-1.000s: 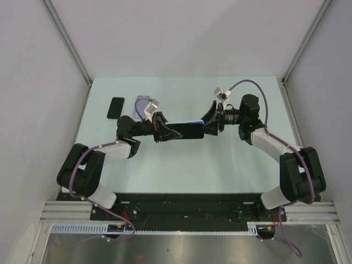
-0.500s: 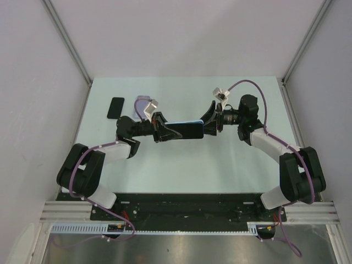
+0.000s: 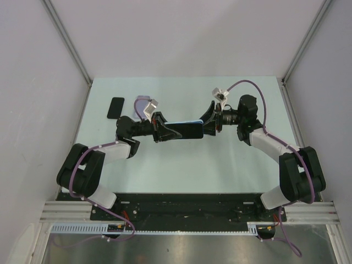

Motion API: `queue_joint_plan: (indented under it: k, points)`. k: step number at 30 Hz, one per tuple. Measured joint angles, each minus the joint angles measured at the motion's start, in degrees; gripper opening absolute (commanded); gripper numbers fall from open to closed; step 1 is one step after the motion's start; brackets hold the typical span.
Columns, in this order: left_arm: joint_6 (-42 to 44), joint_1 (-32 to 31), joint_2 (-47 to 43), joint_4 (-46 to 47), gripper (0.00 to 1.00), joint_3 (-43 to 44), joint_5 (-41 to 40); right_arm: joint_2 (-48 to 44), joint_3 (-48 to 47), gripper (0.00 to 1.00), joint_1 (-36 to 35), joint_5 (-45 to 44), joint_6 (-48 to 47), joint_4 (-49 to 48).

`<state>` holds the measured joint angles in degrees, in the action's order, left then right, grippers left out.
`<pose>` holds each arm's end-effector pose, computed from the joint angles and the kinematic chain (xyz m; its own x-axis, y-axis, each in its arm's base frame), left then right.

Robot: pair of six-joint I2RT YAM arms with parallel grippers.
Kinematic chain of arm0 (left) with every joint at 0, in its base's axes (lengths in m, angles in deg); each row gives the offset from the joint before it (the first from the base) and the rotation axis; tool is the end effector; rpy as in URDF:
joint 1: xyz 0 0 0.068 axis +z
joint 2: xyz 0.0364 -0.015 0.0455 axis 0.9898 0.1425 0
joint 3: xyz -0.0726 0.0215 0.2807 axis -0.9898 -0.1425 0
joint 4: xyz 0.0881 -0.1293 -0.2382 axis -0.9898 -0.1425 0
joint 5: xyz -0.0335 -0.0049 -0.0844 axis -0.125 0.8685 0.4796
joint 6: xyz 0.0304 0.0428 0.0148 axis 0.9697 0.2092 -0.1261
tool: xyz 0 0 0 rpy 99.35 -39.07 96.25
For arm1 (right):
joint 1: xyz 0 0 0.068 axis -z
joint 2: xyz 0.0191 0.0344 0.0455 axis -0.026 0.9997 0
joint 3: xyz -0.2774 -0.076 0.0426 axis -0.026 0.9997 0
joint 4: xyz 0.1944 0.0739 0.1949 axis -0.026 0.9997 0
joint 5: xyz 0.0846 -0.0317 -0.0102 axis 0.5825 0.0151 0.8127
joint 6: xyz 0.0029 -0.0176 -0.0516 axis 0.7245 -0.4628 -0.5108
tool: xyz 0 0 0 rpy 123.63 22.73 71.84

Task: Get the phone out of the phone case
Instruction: Remove the phone case from the phone.

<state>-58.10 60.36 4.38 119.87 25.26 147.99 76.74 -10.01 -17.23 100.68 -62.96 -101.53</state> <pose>0.2748 -0.1439 0.2568 -0.4551 -0.1405 -0.8793 0.8903 -0.0578 -0.4516 0.3103 0.1419 0.2906 -0.3449 -0.0080 -0.9386 -0.9386 -0.0085 0.3449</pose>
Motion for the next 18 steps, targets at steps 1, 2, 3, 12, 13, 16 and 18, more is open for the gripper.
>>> queue_joint_plan:
  k: [1,2,3,12,13,16,18]
  points:
    - [0.0,0.0,0.0,0.0,0.0,0.0,0.0,0.0,0.0,0.57,0.0,0.0,0.0,0.0]
    - [0.0,0.0,0.0,0.0,0.0,0.0,0.0,0.1,0.0,0.57,-0.1,-0.1,0.0,0.0]
    - [0.0,0.0,0.0,0.0,0.0,0.0,0.1,0.2,0.0,0.56,-0.1,-0.1,0.0,0.0]
    - [0.0,0.2,0.0,0.0,0.0,0.0,0.4,0.7,0.0,0.55,-0.7,-0.1,0.1,-0.6]
    - [0.0,0.2,0.0,0.0,0.0,0.0,0.5,0.8,0.0,0.55,-0.9,0.0,0.1,-0.7]
    - [0.0,0.2,0.0,0.0,0.0,0.0,0.7,1.2,0.0,0.55,-1.2,0.0,0.4,-1.1]
    - [0.0,0.3,0.0,0.0,0.0,0.0,0.9,1.4,0.0,0.55,-1.4,0.0,0.6,-1.4]
